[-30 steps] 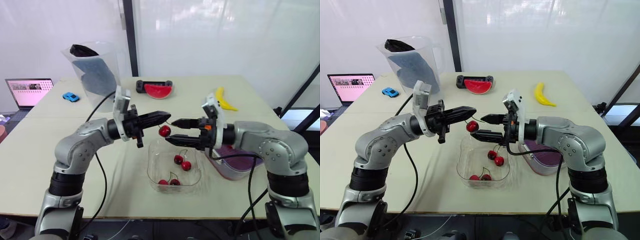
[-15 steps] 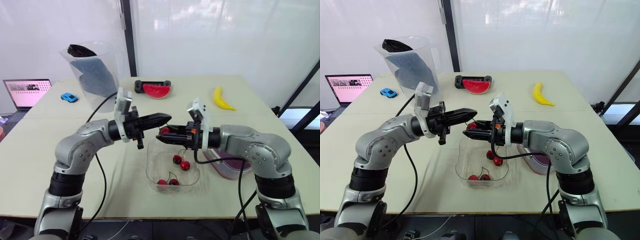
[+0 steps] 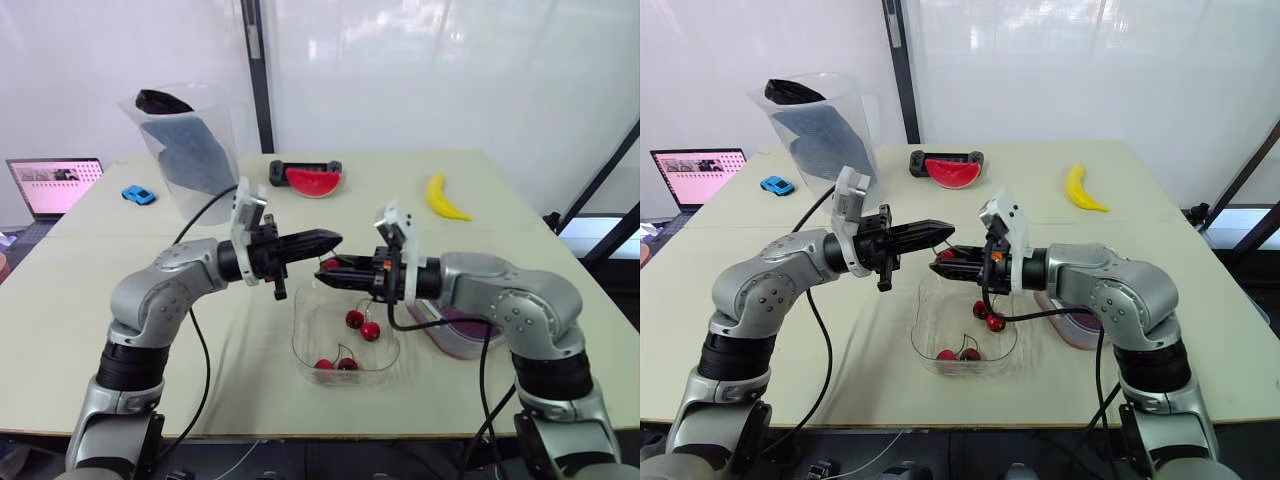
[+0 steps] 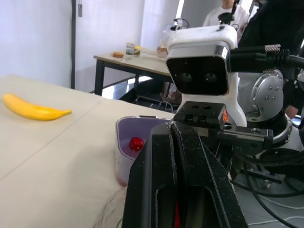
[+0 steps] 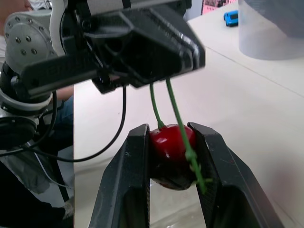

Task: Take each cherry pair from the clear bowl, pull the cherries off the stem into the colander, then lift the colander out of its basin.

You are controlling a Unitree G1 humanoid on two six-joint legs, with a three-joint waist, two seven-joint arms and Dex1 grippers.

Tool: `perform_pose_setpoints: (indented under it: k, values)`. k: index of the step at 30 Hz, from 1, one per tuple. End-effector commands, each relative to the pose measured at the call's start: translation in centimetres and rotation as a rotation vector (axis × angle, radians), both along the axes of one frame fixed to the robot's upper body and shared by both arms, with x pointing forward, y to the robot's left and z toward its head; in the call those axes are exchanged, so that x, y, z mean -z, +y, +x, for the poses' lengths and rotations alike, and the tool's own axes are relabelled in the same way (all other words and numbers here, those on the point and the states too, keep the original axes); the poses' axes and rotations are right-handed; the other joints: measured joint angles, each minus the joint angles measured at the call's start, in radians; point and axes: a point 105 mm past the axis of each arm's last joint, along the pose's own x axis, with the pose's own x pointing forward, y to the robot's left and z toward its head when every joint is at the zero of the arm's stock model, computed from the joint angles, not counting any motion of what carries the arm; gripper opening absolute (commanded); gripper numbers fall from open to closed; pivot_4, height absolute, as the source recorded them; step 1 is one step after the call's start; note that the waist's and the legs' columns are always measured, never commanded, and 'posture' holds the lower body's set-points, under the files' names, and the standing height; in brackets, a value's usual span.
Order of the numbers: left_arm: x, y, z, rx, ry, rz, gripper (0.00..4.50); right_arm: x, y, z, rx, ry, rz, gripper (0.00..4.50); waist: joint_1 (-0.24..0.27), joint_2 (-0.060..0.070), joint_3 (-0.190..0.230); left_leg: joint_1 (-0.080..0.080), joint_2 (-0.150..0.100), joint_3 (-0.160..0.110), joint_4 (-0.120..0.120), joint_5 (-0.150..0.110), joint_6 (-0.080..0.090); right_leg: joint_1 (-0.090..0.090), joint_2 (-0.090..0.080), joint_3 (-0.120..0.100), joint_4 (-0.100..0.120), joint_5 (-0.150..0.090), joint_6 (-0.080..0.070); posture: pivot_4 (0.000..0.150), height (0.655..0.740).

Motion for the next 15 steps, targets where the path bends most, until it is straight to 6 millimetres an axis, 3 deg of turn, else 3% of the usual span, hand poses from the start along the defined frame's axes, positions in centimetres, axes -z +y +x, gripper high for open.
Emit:
perform_pose_setpoints:
  k: [1,8,15]
  values:
    - [-1.3,0.1,-0.3,0.0,-0.067,-0.012,0.0,0.0,-0.1,-0.5,-0.015,-0.03,-0.006,0.84,0.0,0.0,0.0,0.0,0.0,0.0,0.0,0.0,0.0,0.0,0.0,0.0,0.0,0.0,0.0,0.15,0.74]
    - [-1.3,0.2,-0.2,-0.007,-0.066,-0.017,0.0,1.4,-1.4,0.4,0.054,0.021,-0.01,0.84,0.0,0.0,0.0,0.0,0.0,0.0,0.0,0.0,0.0,0.0,0.0,0.0,0.0,0.0,0.0,0.15,0.74]
    - [-1.4,0.2,-0.1,-0.01,-0.064,-0.024,0.0,2.6,-2.1,0.0,0.058,0.068,-0.039,0.84,0.001,0.0,0.0,0.0,0.0,0.0,0.0,0.0,0.0,0.0,0.0,0.0,0.0,0.0,0.0,0.15,0.74]
